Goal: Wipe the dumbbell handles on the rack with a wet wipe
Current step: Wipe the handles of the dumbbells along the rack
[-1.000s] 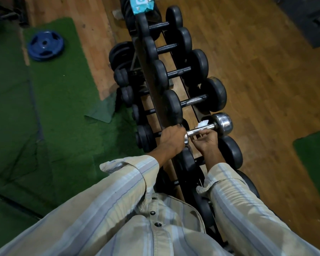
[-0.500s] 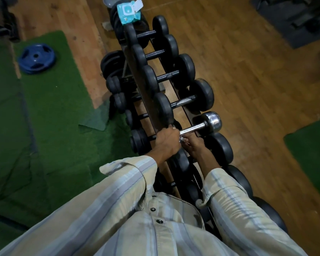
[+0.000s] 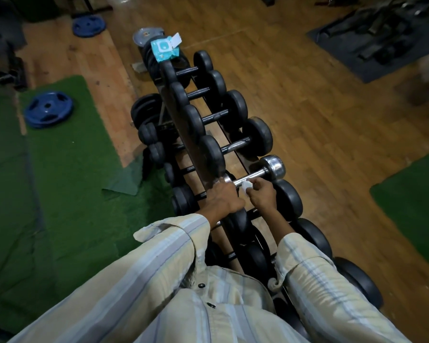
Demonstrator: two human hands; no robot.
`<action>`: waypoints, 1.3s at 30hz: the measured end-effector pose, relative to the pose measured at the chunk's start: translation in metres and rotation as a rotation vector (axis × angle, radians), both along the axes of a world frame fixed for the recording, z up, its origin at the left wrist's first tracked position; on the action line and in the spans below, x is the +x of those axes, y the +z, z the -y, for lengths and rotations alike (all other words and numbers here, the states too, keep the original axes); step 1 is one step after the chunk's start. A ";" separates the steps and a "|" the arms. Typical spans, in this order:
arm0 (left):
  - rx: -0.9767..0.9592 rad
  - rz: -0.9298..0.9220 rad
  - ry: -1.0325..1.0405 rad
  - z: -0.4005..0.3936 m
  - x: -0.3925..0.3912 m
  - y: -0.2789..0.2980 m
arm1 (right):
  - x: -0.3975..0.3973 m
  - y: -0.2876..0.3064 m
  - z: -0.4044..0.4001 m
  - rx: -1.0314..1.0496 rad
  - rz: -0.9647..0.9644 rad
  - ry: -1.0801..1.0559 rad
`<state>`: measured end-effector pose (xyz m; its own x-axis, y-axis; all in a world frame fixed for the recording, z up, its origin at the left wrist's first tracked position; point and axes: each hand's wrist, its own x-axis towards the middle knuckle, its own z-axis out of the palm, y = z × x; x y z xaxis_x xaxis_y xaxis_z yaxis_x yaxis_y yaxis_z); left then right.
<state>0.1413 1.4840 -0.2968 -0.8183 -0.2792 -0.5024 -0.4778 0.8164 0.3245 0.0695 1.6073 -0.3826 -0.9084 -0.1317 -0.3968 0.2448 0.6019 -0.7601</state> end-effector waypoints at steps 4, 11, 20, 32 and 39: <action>0.077 0.045 0.026 -0.008 0.009 0.008 | 0.008 0.008 -0.010 -0.019 -0.100 0.204; -0.017 0.195 -0.161 -0.010 0.020 -0.004 | 0.018 0.017 -0.027 0.017 -0.132 0.382; -0.063 0.188 -0.117 -0.025 0.022 -0.006 | 0.017 0.032 -0.031 0.272 0.001 0.802; -0.099 0.227 -0.039 -0.038 0.016 -0.003 | 0.028 0.024 -0.073 0.025 0.066 0.608; -0.056 0.254 0.005 -0.037 0.008 -0.011 | 0.059 0.007 -0.070 0.008 0.008 0.243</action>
